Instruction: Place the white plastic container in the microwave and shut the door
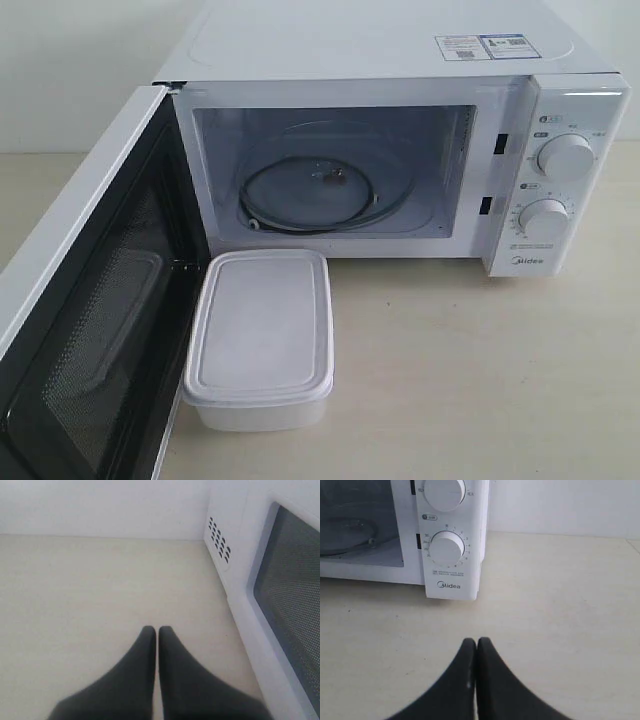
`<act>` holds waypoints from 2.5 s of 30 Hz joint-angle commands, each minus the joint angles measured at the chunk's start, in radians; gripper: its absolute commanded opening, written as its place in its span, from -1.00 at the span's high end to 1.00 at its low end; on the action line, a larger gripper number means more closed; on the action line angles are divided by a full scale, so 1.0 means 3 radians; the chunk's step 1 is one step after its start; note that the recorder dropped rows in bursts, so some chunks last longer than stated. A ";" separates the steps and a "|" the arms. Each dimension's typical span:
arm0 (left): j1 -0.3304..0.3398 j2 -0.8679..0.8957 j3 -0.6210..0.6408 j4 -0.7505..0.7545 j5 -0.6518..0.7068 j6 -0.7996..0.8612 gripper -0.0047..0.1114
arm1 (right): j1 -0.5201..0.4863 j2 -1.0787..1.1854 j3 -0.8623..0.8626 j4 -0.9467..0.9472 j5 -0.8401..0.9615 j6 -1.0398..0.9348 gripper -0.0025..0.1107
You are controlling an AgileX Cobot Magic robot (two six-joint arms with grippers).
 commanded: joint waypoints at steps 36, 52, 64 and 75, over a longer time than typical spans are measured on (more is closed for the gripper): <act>-0.0003 0.0008 -0.0012 -0.0031 -0.0055 0.0005 0.84 | 0.0002 0.1340 -0.0690 -0.0030 -0.2433 -0.0302 0.96; -0.0003 0.0008 -0.0012 -0.0031 -0.0055 0.0005 0.84 | 0.0002 0.3150 -0.0920 -0.0198 -0.3654 0.0358 0.96; -0.0003 0.0008 -0.0012 -0.0031 -0.0055 0.0005 0.84 | 0.0008 0.4105 -0.0913 -0.1459 -0.4182 0.0746 0.96; -0.0003 0.0008 -0.0012 -0.0031 -0.0055 0.0005 0.84 | 0.0008 0.5479 -0.0913 -0.1939 -0.5238 0.0740 0.96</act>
